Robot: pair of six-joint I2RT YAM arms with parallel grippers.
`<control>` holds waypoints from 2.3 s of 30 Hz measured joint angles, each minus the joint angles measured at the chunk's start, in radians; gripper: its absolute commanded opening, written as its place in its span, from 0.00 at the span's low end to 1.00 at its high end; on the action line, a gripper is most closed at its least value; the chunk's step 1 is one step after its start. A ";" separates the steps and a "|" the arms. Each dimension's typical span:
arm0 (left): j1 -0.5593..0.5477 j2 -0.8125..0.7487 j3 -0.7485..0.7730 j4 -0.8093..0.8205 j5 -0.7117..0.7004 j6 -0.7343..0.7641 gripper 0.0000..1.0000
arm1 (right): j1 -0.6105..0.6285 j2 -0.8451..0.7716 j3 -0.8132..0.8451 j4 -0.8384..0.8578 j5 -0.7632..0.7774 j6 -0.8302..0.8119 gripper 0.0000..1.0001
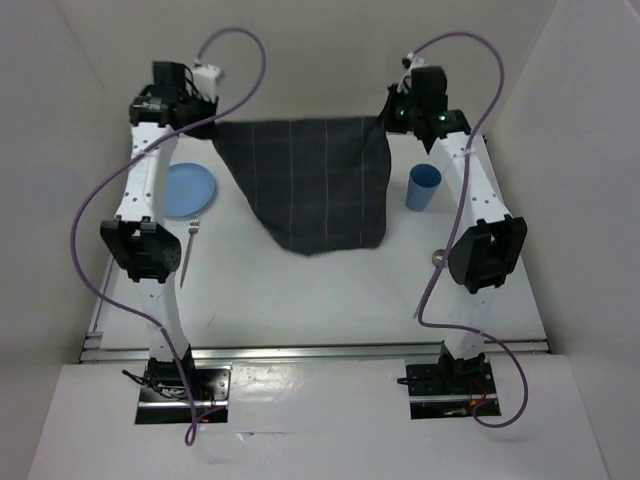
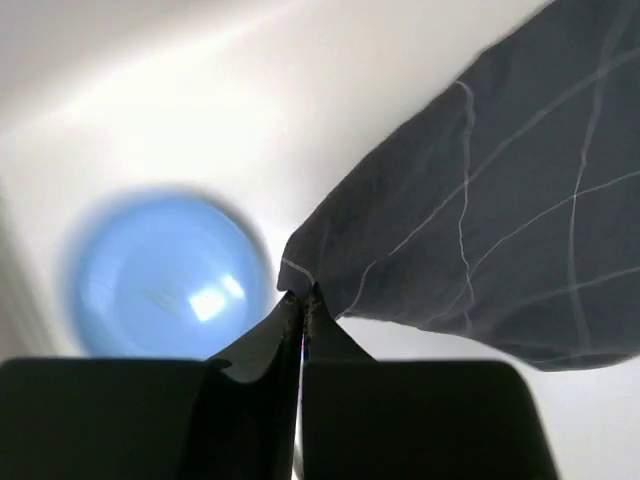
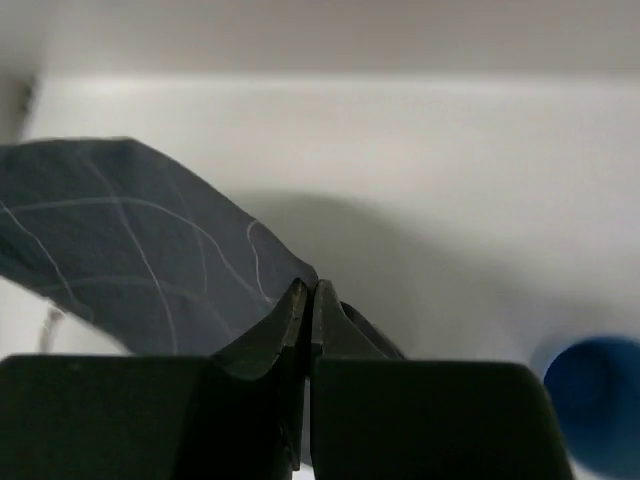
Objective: Set the dinner table for one person
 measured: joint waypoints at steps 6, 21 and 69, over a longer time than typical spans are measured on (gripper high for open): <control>0.066 -0.338 -0.189 0.219 -0.041 -0.027 0.00 | -0.028 -0.057 0.143 0.145 -0.045 0.000 0.00; 0.049 -0.641 -1.151 0.455 -0.049 0.139 0.00 | 0.080 -0.397 -0.954 0.329 -0.097 -0.040 0.00; -0.196 -0.601 -1.546 0.513 -0.233 0.240 0.30 | 0.158 -0.300 -1.116 0.222 0.101 0.458 0.00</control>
